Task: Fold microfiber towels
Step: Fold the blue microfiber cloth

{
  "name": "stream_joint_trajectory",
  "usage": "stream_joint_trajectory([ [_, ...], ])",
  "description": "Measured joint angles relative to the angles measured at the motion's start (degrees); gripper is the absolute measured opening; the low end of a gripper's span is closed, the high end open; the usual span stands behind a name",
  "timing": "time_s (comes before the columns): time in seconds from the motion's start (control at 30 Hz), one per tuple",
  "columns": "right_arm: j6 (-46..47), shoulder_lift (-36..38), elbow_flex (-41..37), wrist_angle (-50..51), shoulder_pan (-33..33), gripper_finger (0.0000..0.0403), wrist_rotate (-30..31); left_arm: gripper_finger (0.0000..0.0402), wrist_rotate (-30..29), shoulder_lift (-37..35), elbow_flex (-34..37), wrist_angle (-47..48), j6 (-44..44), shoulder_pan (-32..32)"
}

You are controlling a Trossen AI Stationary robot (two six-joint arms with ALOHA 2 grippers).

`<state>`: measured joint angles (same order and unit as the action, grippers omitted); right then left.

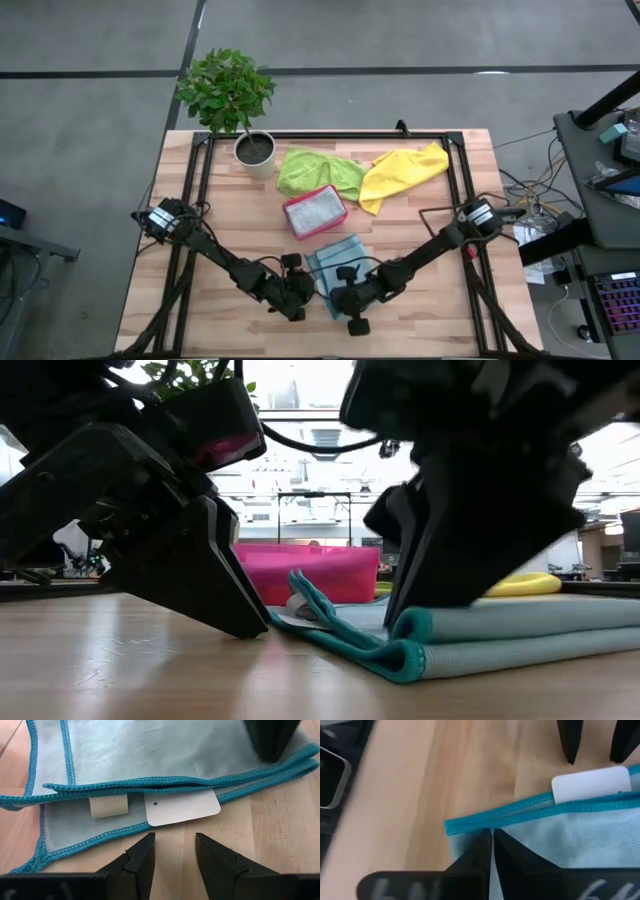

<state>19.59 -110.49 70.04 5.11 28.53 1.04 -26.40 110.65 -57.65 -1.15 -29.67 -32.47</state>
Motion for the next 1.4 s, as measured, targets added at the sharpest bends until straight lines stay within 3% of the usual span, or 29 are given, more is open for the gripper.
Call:
stream_joint_trajectory([
  [0.43, -5.22, 5.17, -0.05, 2.53, 0.58, 0.0009, 0.84, 0.0125, 1.54, -0.54, -0.42, 0.76, 0.04, -0.06],
  [0.73, -17.08, 12.11, -4.62, 4.42, 1.44, 0.0009, 11.41, 0.0125, 6.10, -4.91, -1.05, 4.49, -5.79, -0.38],
  [0.97, -29.51, 22.23, -14.30, -6.74, -1.33, 0.0009, 12.67, 0.0125, 7.05, -7.71, -3.54, 6.47, -7.48, -0.85],
  [1.1, -34.06, 30.32, -18.35, -7.66, -3.65, 0.0009, 13.59, 0.0125, 6.25, -7.72, -5.51, 6.60, -5.76, 0.10],
  [1.4, -36.35, 47.60, -28.17, -8.91, -7.08, 0.0009, 14.31, 0.0125, -2.73, -7.63, -6.83, 5.56, -6.26, 5.84],
])
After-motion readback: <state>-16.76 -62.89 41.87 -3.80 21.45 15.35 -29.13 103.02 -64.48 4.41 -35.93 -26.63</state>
